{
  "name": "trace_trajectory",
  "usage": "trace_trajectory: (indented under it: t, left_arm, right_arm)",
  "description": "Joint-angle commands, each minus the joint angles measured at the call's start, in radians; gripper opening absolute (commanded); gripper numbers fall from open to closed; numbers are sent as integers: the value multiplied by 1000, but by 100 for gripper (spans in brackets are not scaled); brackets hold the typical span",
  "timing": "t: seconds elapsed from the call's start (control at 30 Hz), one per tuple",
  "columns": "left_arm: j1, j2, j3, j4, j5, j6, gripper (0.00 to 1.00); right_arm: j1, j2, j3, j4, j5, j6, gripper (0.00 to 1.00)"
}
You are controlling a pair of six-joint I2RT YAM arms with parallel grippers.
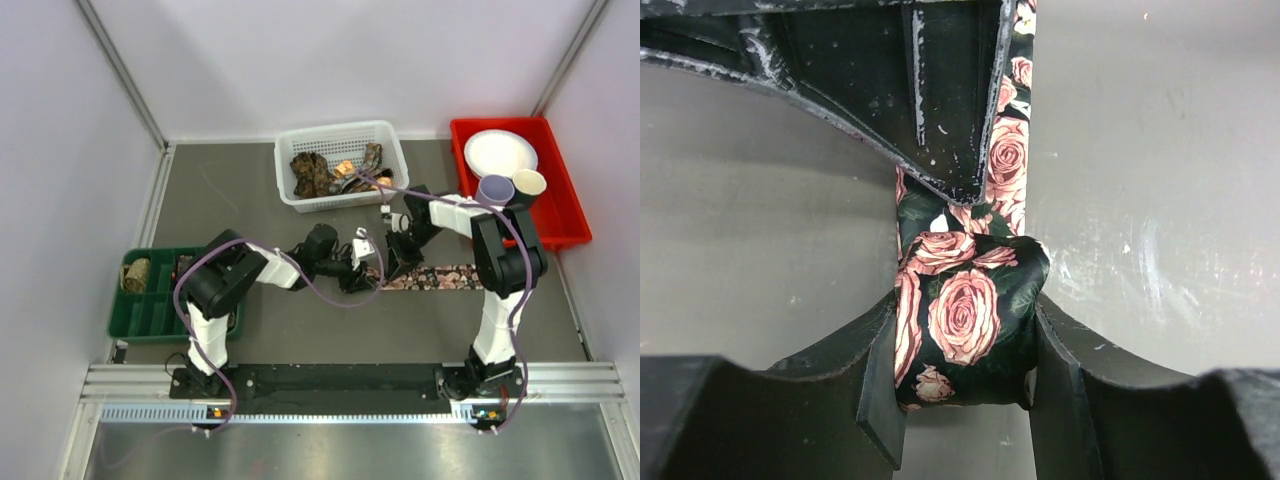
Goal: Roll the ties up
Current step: Roll the tie at the center of the board.
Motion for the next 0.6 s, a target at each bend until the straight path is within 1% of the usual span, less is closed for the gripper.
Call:
trace_trajectory:
  t: [0.0, 0.03, 0.13, 0.23, 0.27, 0.3, 0.33, 0.37, 0.4, 0.43, 0.5, 0.57]
  left_arm:
    - [1, -49, -11, -301, -116, 116, 18]
    - [-5, -46, -8, -405, -140, 156, 16]
    - [-5, -37, 15, -541, -174, 203, 14]
    - [-25, -31, 26, -570, -202, 207, 13]
    - [-39, -20, 64, -622, -234, 207, 13]
    - [-53, 10, 86, -642, -255, 208, 12]
    - [-76, 24, 104, -668, -271, 208, 11]
    - [-85, 47, 136, -700, -298, 205, 12]
    - [-91, 52, 146, -711, -303, 205, 11]
    - [-108, 52, 150, -713, -312, 204, 11]
    - [-125, 44, 166, -736, -338, 195, 12]
    - [-142, 53, 201, -770, -348, 192, 12]
  right_arm:
    - [25, 34, 4, 35, 80, -92, 15]
    - [25, 17, 9, 34, 46, -98, 15]
    - [19, -17, 32, -3, -11, -118, 21]
    - [-25, -98, 8, -20, -124, -124, 30]
    - [-39, -139, 0, -21, -145, -110, 34]
    - [-48, -152, -14, -23, -202, -103, 37]
    - [-76, -164, -23, -21, -230, -74, 41]
    - [-85, -172, -34, -3, -253, -51, 43]
    - [-97, -179, -64, 9, -322, -34, 45]
    - [-108, -184, -81, 32, -344, 20, 46]
    - [-107, -201, -138, 110, -393, 52, 47]
    - [-107, -208, -172, 190, -390, 97, 47]
